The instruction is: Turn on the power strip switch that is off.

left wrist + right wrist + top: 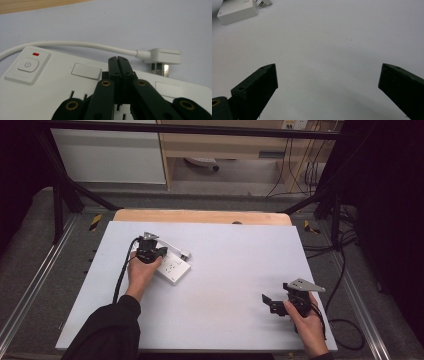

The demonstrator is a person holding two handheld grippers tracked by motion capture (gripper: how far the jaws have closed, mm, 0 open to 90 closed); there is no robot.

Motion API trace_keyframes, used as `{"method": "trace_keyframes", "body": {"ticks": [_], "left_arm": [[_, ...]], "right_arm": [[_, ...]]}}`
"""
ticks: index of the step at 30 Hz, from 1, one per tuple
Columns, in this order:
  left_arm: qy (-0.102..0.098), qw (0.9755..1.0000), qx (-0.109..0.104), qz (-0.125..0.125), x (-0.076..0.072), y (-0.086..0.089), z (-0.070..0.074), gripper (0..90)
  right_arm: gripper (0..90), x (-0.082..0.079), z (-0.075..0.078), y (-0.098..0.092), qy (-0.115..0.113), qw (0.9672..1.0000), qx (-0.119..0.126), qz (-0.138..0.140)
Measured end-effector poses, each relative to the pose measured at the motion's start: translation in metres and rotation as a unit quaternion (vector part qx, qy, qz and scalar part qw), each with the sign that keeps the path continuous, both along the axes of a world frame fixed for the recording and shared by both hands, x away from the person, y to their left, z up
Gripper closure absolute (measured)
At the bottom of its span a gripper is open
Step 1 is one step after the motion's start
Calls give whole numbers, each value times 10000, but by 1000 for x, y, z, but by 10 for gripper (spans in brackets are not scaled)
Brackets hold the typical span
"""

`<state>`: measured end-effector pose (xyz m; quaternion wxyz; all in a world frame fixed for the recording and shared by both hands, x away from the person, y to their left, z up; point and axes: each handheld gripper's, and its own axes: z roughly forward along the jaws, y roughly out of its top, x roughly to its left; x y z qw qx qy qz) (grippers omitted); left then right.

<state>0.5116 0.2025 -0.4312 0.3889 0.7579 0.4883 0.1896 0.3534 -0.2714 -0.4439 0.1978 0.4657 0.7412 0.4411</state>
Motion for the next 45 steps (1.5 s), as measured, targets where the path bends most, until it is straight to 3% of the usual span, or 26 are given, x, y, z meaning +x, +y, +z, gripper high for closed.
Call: {"method": "trace_keyframes", "body": {"ticks": [45], "left_arm": [[-82,9999,67,-7,-1,0,-3,900]], "right_arm": [[27,1,-1,0,17,10000,17,11]]}}
